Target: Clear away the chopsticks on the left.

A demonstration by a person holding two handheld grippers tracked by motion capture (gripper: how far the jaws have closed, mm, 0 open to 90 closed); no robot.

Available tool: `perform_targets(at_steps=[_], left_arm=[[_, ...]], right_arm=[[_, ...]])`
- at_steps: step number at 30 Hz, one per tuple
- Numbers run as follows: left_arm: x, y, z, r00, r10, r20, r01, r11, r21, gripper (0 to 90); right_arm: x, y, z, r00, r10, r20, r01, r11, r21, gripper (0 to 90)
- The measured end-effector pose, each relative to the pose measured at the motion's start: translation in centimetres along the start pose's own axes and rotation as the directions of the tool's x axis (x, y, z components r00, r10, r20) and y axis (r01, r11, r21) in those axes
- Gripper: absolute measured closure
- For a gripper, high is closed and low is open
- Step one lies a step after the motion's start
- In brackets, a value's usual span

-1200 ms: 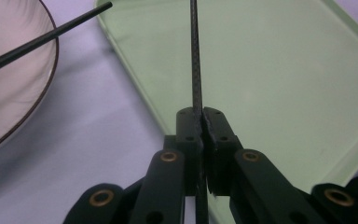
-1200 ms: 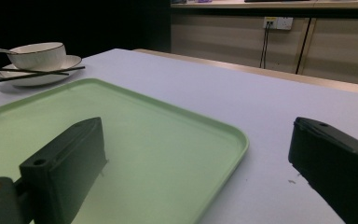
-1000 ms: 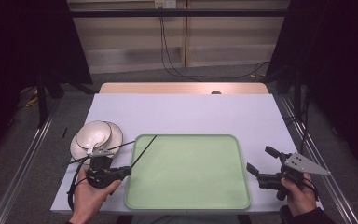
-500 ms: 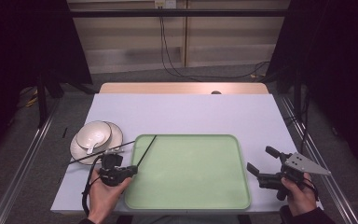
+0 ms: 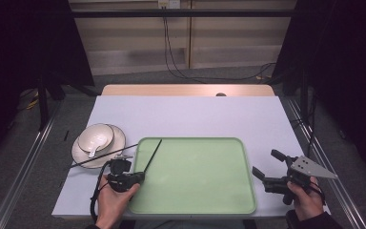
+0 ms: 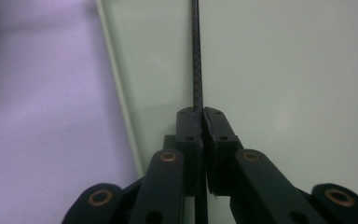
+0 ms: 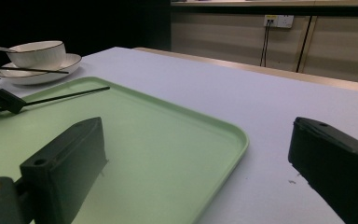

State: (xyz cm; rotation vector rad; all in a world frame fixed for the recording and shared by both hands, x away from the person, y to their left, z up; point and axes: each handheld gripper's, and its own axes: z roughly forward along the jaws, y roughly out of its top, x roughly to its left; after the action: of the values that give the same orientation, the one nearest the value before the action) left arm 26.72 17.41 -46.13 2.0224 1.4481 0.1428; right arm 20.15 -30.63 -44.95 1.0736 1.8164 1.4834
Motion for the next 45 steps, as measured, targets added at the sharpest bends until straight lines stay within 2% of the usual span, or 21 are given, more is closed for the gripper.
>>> perform_targets(at_steps=[3, 6, 10, 13, 15, 17, 19, 22, 25, 27, 28, 30, 31, 32, 33, 34, 37, 38, 40, 43, 45], left_arm=[[-0.1, 0.0, 0.0, 0.9998, 0.022, 0.000, -0.022, 0.9998, 0.002, 85.4], [0.4, -0.1, 0.0, 0.9994, 0.008, 0.034, -0.008, 1.0000, -0.004, 83.9], [0.3, -0.1, 0.0, 0.9987, 0.042, 0.031, -0.041, 0.9991, -0.004, 82.9], [0.3, -0.2, -0.1, 0.9963, 0.063, 0.058, -0.063, 0.9980, -0.010, 75.6], [0.3, -0.2, -0.2, 0.9946, 0.096, 0.040, -0.095, 0.9954, -0.012, 74.2], [0.3, -0.2, -0.3, 0.9934, 0.111, 0.030, -0.110, 0.9937, -0.021, 65.6], [0.4, -0.3, -0.4, 0.9909, 0.124, 0.053, -0.122, 0.9916, -0.044, 61.4], [0.4, -0.4, -0.9, 0.9806, 0.175, 0.088, -0.167, 0.9812, -0.098, 53.3], [0.4, -0.4, -1.5, 0.9703, 0.214, 0.113, -0.190, 0.9632, -0.190, 42.0], [0.6, -0.4, -1.8, 0.9640, 0.228, 0.137, -0.193, 0.9538, -0.230, 31.8], [0.8, -0.4, -2.0, 0.9567, 0.245, 0.157, -0.204, 0.9489, -0.241, 26.7], [1.4, -0.5, -2.5, 0.9478, 0.245, 0.204, -0.187, 0.9451, -0.268, 25.9], [1.6, -0.5, -2.5, 0.9458, 0.250, 0.208, -0.190, 0.9441, -0.269, 22.9], [1.7, -0.6, -2.7, 0.9472, 0.264, 0.182, -0.208, 0.9380, -0.277, 19.8], [2.0, -0.7, -2.8, 0.9403, 0.292, 0.176, -0.232, 0.9264, -0.297, 18.7], [2.1, -0.7, -2.9, 0.9370, 0.300, 0.180, -0.234, 0.9204, -0.313, 17.6], [2.7, -0.8, -3.4, 0.9323, 0.306, 0.192, -0.231, 0.9135, -0.335, 11.3], [2.8, -1.0, -3.6, 0.9342, 0.311, 0.175, -0.238, 0.9083, -0.344, 9.8], [3.5, -1.3, -4.0, 0.9274, 0.326, 0.183, -0.248, 0.9023, -0.353, 5.6], [4.5, -1.6, -4.8, 0.9207, 0.339, 0.194, -0.247, 0.8903, -0.383, 4.5], [5.1, -1.7, -5.4, 0.9181, 0.353, 0.180, -0.259, 0.8780, -0.403, 4.5]], right_arm=[[-0.1, 0.0, 0.0, 1.0000, -0.008, -0.005, 0.008, 1.000, 0.001, 3.4], [0.0, 0.0, 0.0, 1.0000, -0.006, -0.004, 0.006, 1.000, 0.002, 3.4], [0.0, 0.0, -0.1, 1.0000, -0.002, -0.008, 0.002, 1.000, 0.004, 3.4], [0.0, 0.0, 0.0, 1.0000, -0.004, -0.005, 0.004, 1.000, 0.003, 3.4], [-0.1, 0.0, -0.1, 1.0000, -0.002, 0.000, 0.002, 1.000, 0.000, 3.4], [-0.1, 0.0, -0.1, 1.0000, 0.008, 0.001, -0.008, 1.000, -0.004, 3.4], [-0.1, 0.0, -0.1, 1.0000, 0.008, -0.001, -0.008, 1.000, -0.005, 3.4], [0.0, 0.0, -0.1, 1.0000, 0.007, -0.003, -0.007, 1.000, -0.004, 3.4], [0.0, 0.0, -0.1, 1.0000, 0.007, -0.002, -0.007, 1.000, -0.004, 3.4], [-0.1, 0.0, -0.1, 1.0000, 0.000, 0.000, 0.000, 1.000, -0.006, 3.4], [0.0, 0.0, -0.1, 1.0000, 0.004, 0.003, -0.004, 1.000, -0.008, 3.4], [-0.1, 0.0, -0.1, 1.0000, 0.001, 0.000, -0.001, 1.000, -0.006, 3.4], [-0.1, 0.0, -0.1, 1.0000, 0.001, -0.002, -0.001, 1.000, -0.005, 3.4], [-0.1, 0.0, -0.1, 1.0000, 0.001, -0.002, -0.001, 1.000, -0.004, 3.4], [-0.1, 0.1, -0.1, 1.0000, 0.002, -0.001, -0.002, 1.000, -0.007, 3.4], [0.0, 0.1, -0.1, 0.9999, 0.010, 0.002, -0.010, 1.000, -0.010, 3.4], [0.0, 0.1, -0.1, 0.9999, 0.015, 0.001, -0.015, 1.000, -0.012, 3.4], [0.0, 0.1, -0.1, 1.0000, 0.007, 0.000, -0.007, 1.000, -0.012, 3.4], [0.0, 0.1, -0.1, 0.9999, 0.010, 0.002, -0.010, 1.000, -0.014, 3.4], [0.0, 0.1, -0.1, 1.0000, 0.003, 0.004, -0.003, 1.000, -0.013, 3.4], [0.0, 0.1, -0.1, 1.0000, 0.005, 0.002, -0.005, 1.000, -0.013, 3.4]])
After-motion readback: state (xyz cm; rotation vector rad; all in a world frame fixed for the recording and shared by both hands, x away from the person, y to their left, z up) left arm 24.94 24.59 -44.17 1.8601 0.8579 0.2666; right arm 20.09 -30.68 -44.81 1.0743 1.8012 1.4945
